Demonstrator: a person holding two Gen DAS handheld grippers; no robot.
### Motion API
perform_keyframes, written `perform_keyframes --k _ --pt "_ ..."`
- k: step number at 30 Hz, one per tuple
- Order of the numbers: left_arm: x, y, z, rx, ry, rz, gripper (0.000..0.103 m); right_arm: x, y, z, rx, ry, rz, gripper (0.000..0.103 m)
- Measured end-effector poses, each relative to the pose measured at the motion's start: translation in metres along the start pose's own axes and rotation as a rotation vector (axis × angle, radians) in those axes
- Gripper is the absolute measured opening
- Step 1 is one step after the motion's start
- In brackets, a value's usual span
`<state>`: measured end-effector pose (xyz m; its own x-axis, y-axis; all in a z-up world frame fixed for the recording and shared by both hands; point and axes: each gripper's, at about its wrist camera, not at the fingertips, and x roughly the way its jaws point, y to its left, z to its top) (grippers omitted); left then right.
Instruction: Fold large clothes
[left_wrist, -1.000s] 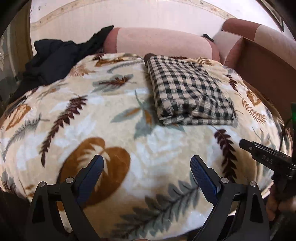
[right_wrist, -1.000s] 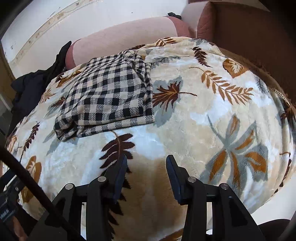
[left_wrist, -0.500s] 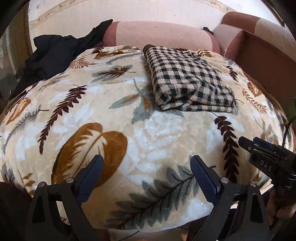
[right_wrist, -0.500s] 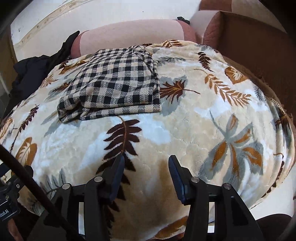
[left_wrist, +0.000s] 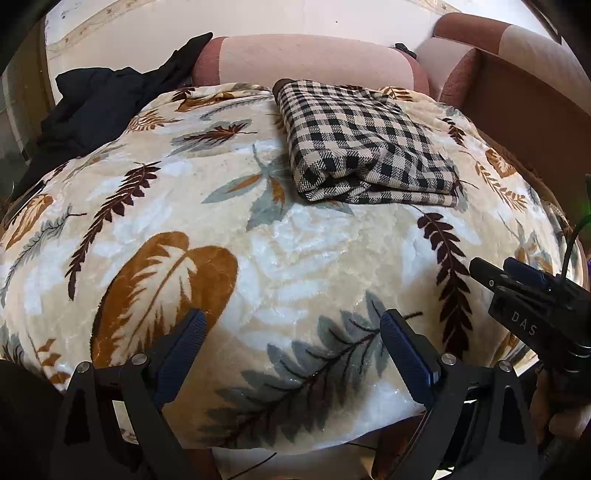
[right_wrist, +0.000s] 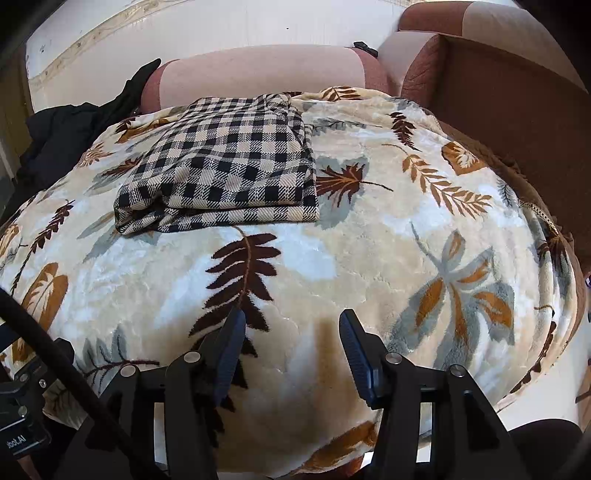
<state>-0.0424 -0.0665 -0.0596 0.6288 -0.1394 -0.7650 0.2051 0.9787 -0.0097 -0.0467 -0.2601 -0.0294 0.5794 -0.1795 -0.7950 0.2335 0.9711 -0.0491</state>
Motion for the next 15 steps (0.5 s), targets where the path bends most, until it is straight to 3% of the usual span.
perform_keyframes --k 15 --pt "0.0022 -0.0040 -0.0043 -0.001 0.008 0.000 0.094 0.0000 0.0023 -0.0032 -0.008 -0.006 -0.024 0.060"
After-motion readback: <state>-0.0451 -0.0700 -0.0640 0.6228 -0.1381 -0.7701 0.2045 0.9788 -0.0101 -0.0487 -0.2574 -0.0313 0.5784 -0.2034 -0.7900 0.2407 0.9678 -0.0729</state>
